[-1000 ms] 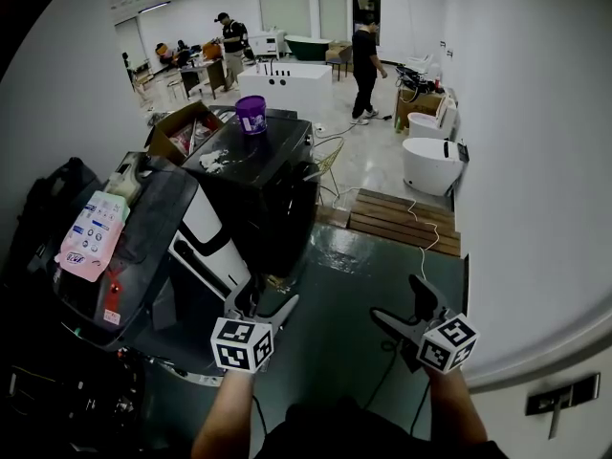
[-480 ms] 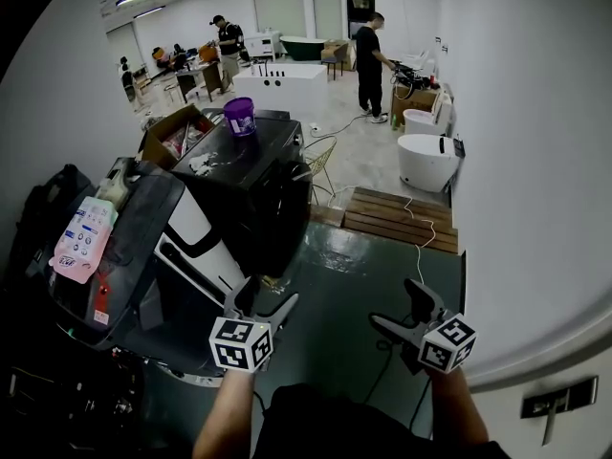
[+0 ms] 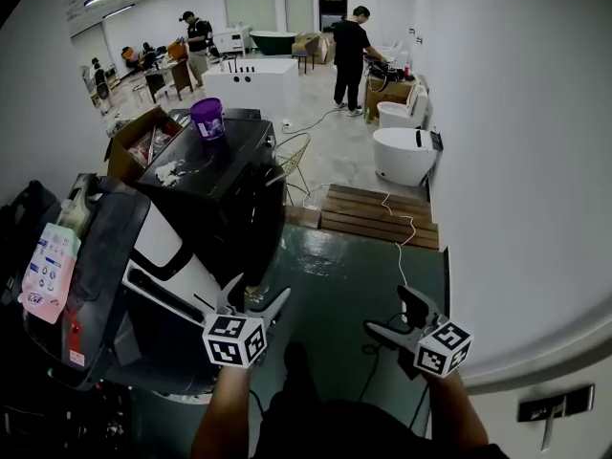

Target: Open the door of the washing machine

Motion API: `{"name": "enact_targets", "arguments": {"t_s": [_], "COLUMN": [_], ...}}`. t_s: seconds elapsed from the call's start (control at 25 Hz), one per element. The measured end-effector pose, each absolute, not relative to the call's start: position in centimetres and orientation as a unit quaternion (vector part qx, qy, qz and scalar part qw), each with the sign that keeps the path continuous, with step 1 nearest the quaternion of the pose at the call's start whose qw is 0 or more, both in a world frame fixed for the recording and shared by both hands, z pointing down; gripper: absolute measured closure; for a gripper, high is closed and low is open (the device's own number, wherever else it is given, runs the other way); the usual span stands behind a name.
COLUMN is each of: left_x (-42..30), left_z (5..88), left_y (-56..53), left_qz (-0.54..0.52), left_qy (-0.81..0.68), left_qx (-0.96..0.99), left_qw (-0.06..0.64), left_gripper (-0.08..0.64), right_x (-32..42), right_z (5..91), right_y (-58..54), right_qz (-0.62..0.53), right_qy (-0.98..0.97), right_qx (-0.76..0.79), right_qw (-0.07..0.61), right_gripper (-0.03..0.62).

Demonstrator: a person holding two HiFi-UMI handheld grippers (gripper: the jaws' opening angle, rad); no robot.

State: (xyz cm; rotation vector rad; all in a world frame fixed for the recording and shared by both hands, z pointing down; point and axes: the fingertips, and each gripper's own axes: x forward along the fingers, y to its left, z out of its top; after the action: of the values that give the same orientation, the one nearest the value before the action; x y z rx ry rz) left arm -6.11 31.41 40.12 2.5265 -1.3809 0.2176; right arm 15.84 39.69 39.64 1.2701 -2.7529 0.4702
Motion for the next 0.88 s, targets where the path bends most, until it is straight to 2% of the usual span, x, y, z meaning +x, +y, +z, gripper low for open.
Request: {"name": "enact_targets", "arguments": {"t_s": [0.24, 0.48, 0.88], "left_x": [-6.3, -7.4, -9.1], "left_z": [42.3, 42.7, 43.3], "left_y": [21.4, 12.0, 4.0], "left_qz": [0.08, 0.09, 0.1], "left_qy": [-0.45, -0.43, -0.408], "left_qx": [0.879, 0.887, 0.894], "left_qw": [0.135, 0.142, 0.158], "left_gripper": [0.129, 0.129, 0.141], "right_x": [14.6, 9.9, 6.0], "right_z": [41.6, 41.4, 41.5], "right_y": [30.5, 20.8, 11.9], "right_qz": [0.168, 0.156, 0.186], "right_qy": [-0.886, -0.895, -0.897], "right_qx": [0.426, 0.404, 0.39], "right_qw": [0.062, 0.109, 0.09], "right_gripper": [0.095, 0.095, 0.096]}}
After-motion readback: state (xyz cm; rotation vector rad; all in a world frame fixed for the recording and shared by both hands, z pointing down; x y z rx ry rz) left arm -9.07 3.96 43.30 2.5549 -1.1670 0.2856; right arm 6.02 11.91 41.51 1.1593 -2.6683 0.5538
